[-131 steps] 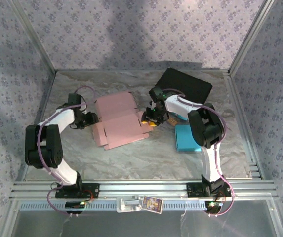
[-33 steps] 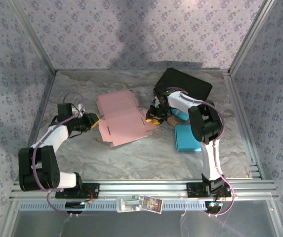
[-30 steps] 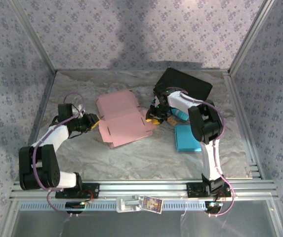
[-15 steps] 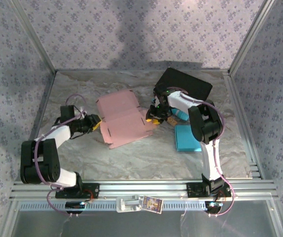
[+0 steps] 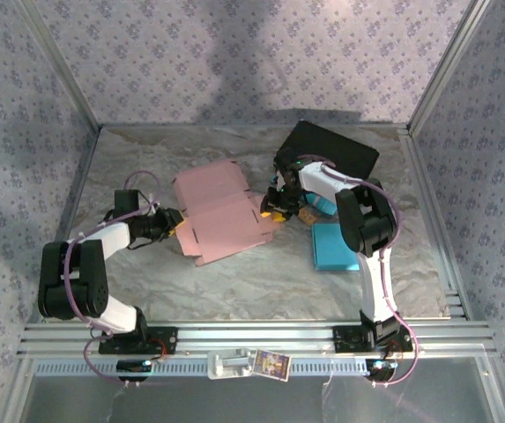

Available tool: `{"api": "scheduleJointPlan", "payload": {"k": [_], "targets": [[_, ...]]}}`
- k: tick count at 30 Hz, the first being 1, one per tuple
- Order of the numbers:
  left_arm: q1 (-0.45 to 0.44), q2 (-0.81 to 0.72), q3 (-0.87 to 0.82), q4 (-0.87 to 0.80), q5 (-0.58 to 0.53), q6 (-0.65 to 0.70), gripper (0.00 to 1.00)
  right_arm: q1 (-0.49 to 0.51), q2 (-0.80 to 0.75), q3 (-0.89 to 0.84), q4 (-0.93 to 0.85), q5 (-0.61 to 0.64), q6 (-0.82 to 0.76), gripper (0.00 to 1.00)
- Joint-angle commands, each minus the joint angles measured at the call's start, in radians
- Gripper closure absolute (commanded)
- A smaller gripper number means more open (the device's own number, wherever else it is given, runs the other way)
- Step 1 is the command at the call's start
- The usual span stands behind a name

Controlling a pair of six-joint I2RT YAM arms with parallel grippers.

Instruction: Fold the paper box

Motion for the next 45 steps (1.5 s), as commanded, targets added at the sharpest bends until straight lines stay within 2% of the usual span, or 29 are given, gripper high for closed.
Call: {"api": "scheduleJointPlan", "payload": {"k": [1, 7, 11, 15, 17, 20, 24, 33, 38, 45], "targets": [[-0.009, 0.005, 0.015, -0.035, -0.002, 0.044, 0.80, -0.002, 0.041, 0.007, -0.030, 0.037, -0.019, 0.61], [-0.014, -0.044, 0.027, -0.039, -0.014, -0.009, 1.00, 0.000, -0.016, 0.012, -0.028, 0.048, 0.006, 0.59], [-0.033, -0.108, 0.036, 0.022, -0.070, -0.175, 1.00, -0.006, -0.210, -0.047, 0.008, 0.123, 0.122, 0.51], [-0.046, -0.175, 0.055, 0.050, -0.163, -0.354, 1.00, 0.001, -0.393, -0.173, 0.099, 0.095, 0.312, 0.44], [-0.050, -0.207, 0.070, 0.063, -0.202, -0.433, 1.00, 0.020, -0.472, -0.259, 0.191, 0.059, 0.442, 0.40], [-0.057, -0.229, 0.112, 0.037, -0.224, -0.477, 1.00, 0.072, -0.548, -0.372, 0.366, 0.039, 0.621, 0.31], [-0.058, -0.235, 0.132, 0.034, -0.213, -0.518, 1.00, 0.144, -0.521, -0.481, 0.664, -0.007, 0.832, 0.27], [-0.059, -0.237, 0.134, 0.048, -0.199, -0.562, 1.00, 0.197, -0.359, -0.592, 1.193, 0.052, 1.153, 0.31], [-0.059, -0.233, 0.135, 0.049, -0.192, -0.570, 1.00, 0.215, -0.272, -0.586, 1.322, 0.066, 1.230, 0.40], [-0.061, -0.232, 0.132, 0.053, -0.188, -0.572, 1.00, 0.206, -0.231, -0.605, 1.409, 0.107, 1.237, 0.56]]}}
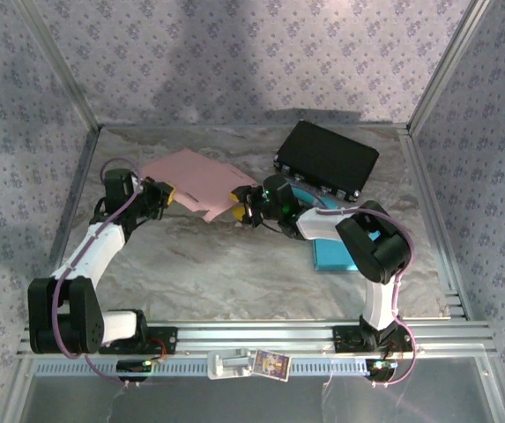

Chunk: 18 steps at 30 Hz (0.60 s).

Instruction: Fold the paper box

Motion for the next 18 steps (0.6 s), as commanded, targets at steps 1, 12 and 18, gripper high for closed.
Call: {"api": "scheduleJointPlan", "payload": {"k": [1, 12, 18], "targets": [[-0.005, -0.012, 0.018, 0.018, 0.015, -0.012, 1.00, -0.008, 0.047, -0.009, 0.132, 0.037, 0.037, 0.58], [-0.005, -0.011, 0.020, 0.005, 0.013, 0.003, 1.00, -0.027, 0.068, -0.016, 0.206, 0.034, 0.056, 0.75], [-0.003, -0.008, 0.017, 0.007, 0.009, 0.004, 1.00, -0.033, 0.046, -0.023, 0.212, 0.028, 0.063, 0.78]]}}
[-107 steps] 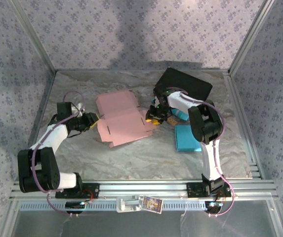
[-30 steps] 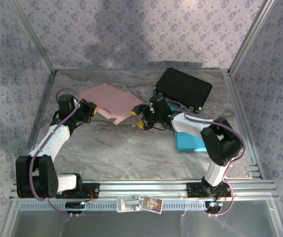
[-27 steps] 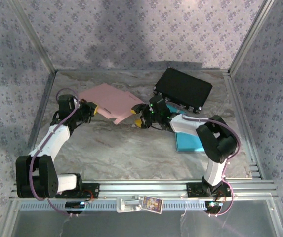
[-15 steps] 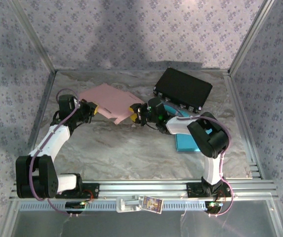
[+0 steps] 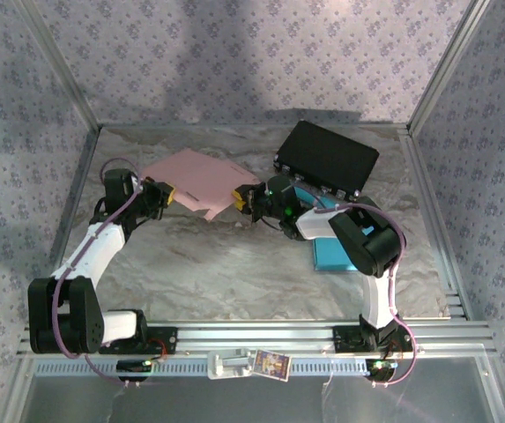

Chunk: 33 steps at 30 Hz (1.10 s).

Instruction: Fold the paper box

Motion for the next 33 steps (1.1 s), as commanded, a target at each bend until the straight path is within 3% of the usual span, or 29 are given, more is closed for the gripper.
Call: {"api": "scheduleJointPlan", "payload": {"k": [1, 8, 17, 20, 23, 25, 28, 30, 33], "targets": [[-0.004, -0.007, 0.017, 0.007, 0.009, 0.002, 1.00, -0.008, -0.026, -0.007, 0.024, 0.001, 0.013, 0.77], [-0.004, -0.002, 0.017, 0.013, 0.007, 0.001, 1.00, -0.018, -0.082, -0.040, 0.002, -0.010, 0.001, 0.74], [-0.005, 0.005, 0.018, 0.016, 0.018, -0.001, 1.00, -0.014, -0.038, 0.019, 0.001, -0.029, 0.000, 0.79], [-0.004, 0.003, 0.018, 0.011, 0.021, 0.001, 1.00, -0.011, -0.031, 0.036, -0.003, -0.028, -0.004, 0.86], [-0.005, -0.001, 0.017, 0.006, 0.021, 0.003, 1.00, -0.010, -0.048, 0.035, -0.021, -0.015, -0.011, 1.00], [-0.004, -0.003, 0.022, 0.001, 0.022, 0.005, 1.00, -0.014, -0.067, 0.043, -0.047, -0.011, -0.033, 1.00], [-0.004, -0.018, 0.070, -0.063, 0.007, 0.050, 0.74, -0.024, -0.112, 0.075, -0.118, 0.001, -0.079, 1.00], [-0.006, -0.041, 0.144, -0.172, -0.041, 0.122, 0.62, -0.030, -0.156, 0.112, -0.199, 0.018, -0.113, 1.00], [-0.018, -0.076, 0.282, -0.357, -0.158, 0.251, 0.52, -0.031, -0.239, 0.188, -0.377, 0.060, -0.176, 1.00]]}}
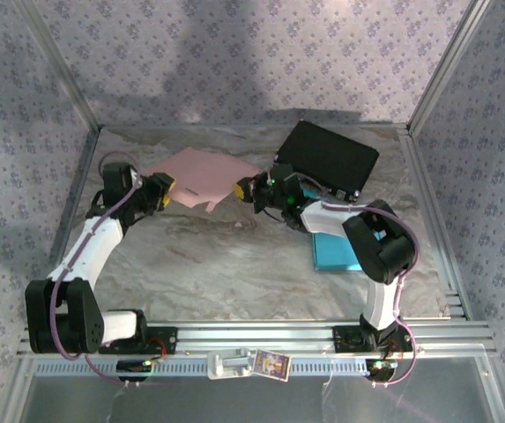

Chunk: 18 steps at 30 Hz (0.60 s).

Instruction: Fold the paper box

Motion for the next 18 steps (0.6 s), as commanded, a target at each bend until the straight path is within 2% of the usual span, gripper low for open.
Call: {"api": "scheduleJointPlan", "payload": {"k": [1, 3, 8, 11, 13, 15, 16, 18], "targets": [[-0.013, -0.079, 0.172, -0.191, -0.132, 0.167, 0.51, -0.008, -0.144, 0.112, -0.215, 0.074, -0.100, 1.00], [-0.013, -0.110, 0.218, -0.239, -0.188, 0.202, 0.46, 0.003, -0.213, 0.174, -0.345, 0.133, -0.125, 1.00], [-0.014, -0.249, 0.173, -0.235, -0.356, 0.166, 0.47, 0.054, -0.369, 0.273, -0.651, 0.292, -0.144, 1.00], [-0.012, -0.291, 0.161, -0.243, -0.403, 0.170, 0.49, 0.110, -0.443, 0.343, -0.817, 0.372, -0.111, 1.00], [-0.007, -0.279, 0.182, -0.267, -0.393, 0.184, 0.50, 0.156, -0.448, 0.456, -1.066, 0.438, -0.035, 1.00], [-0.005, -0.240, 0.213, -0.289, -0.344, 0.200, 0.51, 0.182, -0.395, 0.569, -1.309, 0.422, 0.069, 1.00], [-0.004, -0.219, 0.226, -0.303, -0.322, 0.206, 0.52, 0.188, -0.369, 0.589, -1.348, 0.413, 0.093, 1.00], [-0.006, -0.178, 0.243, -0.323, -0.278, 0.214, 0.52, 0.203, -0.310, 0.589, -1.315, 0.441, 0.118, 1.00]]}}
